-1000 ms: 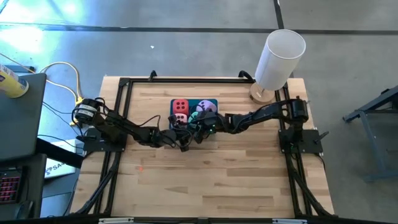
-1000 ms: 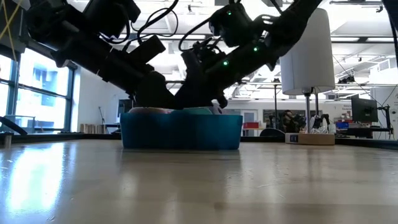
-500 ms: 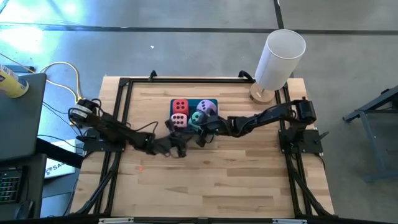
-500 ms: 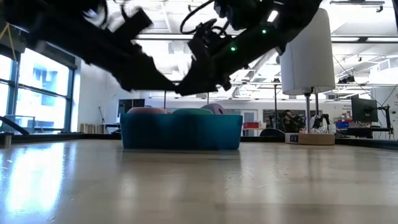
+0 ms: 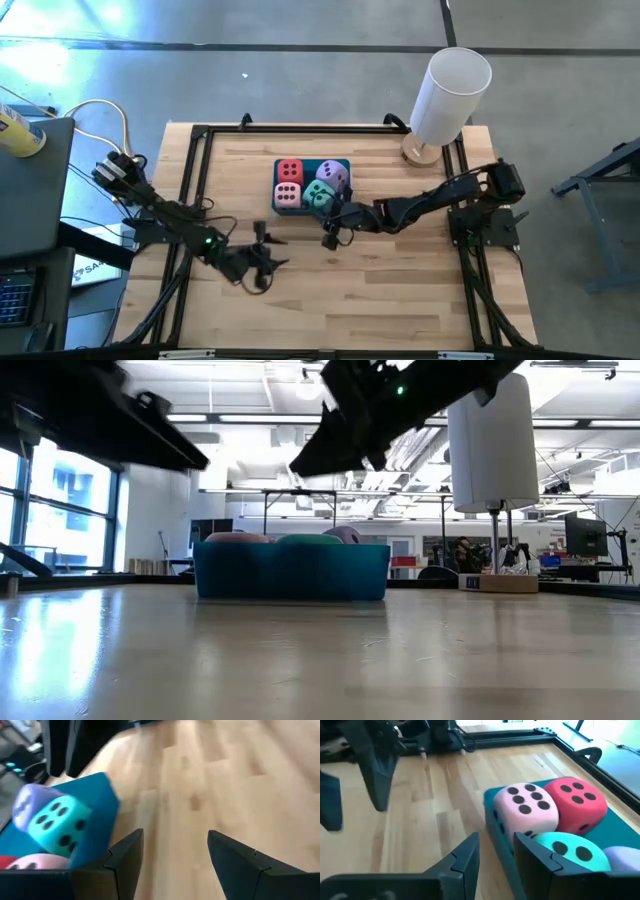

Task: Pick & Place Dice
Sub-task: Put the small orange dice into the blue bin, then return to Home Position

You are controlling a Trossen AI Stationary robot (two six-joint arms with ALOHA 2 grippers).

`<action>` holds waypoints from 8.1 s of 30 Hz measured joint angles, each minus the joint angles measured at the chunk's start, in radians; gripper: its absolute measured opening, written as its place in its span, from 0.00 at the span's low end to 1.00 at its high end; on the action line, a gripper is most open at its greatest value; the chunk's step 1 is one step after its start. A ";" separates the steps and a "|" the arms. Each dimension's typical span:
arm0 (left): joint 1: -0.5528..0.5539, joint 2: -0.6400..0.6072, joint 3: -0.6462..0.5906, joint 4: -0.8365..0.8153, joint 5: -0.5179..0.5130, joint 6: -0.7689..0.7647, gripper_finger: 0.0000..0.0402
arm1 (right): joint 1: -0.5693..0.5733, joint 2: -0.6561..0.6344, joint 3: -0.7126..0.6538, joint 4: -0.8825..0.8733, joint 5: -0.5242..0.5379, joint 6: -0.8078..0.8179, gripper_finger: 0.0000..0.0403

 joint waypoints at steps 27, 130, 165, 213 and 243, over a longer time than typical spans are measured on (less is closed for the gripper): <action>-0.553 -0.183 -0.002 -0.712 0.072 -1.011 0.53 | 0.325 0.044 0.000 0.164 0.109 0.109 0.28; 0.703 -0.018 0.013 -0.019 0.644 0.147 0.15 | 0.358 0.095 0.001 0.167 0.108 -0.056 0.28; 0.640 0.049 0.013 0.059 0.451 0.270 0.45 | 0.336 0.080 0.001 0.121 0.051 -0.046 0.28; 0.479 -0.812 -0.317 -0.303 0.256 0.038 0.00 | -0.019 -1.169 -0.896 0.115 -0.312 0.001 0.00; 0.412 -0.864 -0.390 -0.243 0.317 0.010 0.00 | -0.232 -1.486 -1.020 0.117 -0.440 0.033 0.00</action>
